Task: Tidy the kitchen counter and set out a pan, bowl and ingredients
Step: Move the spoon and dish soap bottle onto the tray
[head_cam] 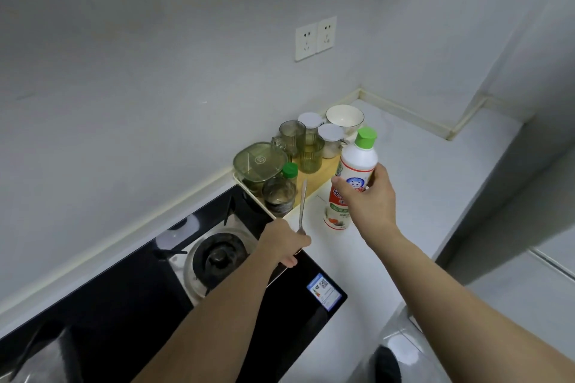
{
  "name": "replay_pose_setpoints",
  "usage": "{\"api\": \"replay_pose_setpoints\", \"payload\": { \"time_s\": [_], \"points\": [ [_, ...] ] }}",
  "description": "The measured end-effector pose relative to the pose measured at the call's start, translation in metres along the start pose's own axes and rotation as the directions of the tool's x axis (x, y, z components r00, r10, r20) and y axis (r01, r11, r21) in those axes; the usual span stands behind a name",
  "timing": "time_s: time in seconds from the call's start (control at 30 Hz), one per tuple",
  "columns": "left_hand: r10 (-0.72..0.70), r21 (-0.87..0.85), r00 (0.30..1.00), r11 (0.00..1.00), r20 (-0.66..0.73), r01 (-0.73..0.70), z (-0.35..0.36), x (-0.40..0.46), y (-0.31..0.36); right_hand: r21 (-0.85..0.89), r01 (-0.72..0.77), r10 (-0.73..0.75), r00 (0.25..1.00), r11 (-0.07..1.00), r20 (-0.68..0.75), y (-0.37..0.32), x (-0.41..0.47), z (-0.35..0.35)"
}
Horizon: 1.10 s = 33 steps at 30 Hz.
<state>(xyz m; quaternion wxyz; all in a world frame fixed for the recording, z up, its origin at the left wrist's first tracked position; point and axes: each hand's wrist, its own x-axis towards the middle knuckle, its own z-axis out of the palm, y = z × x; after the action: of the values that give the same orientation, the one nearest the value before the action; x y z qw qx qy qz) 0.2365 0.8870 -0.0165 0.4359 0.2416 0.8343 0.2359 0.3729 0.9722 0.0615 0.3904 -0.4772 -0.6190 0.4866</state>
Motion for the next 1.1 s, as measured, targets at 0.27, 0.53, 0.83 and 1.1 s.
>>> {"api": "replay_pose_setpoints", "payload": {
  "time_s": [0.27,0.53,0.83,1.1],
  "points": [
    [-0.157,-0.222,0.986,0.961,0.060,0.166,0.013,0.020,0.024,0.015,-0.032,0.032,0.998,0.999,0.050,0.012,0.041,-0.004],
    [-0.245,-0.257,0.969,0.938,-0.020,0.232,0.031,0.047,0.074,-0.012,-0.027,0.028,0.992,1.000,0.126,0.023,0.108,-0.023],
    [-0.303,-0.236,0.930,0.938,-0.208,0.253,0.047,0.086,0.120,-0.028,-0.011,0.018,0.971,1.000,0.240,0.044,0.186,-0.031],
    [-0.363,-0.149,0.854,0.932,-0.373,0.332,0.058,0.110,0.140,-0.014,-0.016,0.020,0.940,1.000,0.340,0.058,0.232,-0.033]
  ]
}}
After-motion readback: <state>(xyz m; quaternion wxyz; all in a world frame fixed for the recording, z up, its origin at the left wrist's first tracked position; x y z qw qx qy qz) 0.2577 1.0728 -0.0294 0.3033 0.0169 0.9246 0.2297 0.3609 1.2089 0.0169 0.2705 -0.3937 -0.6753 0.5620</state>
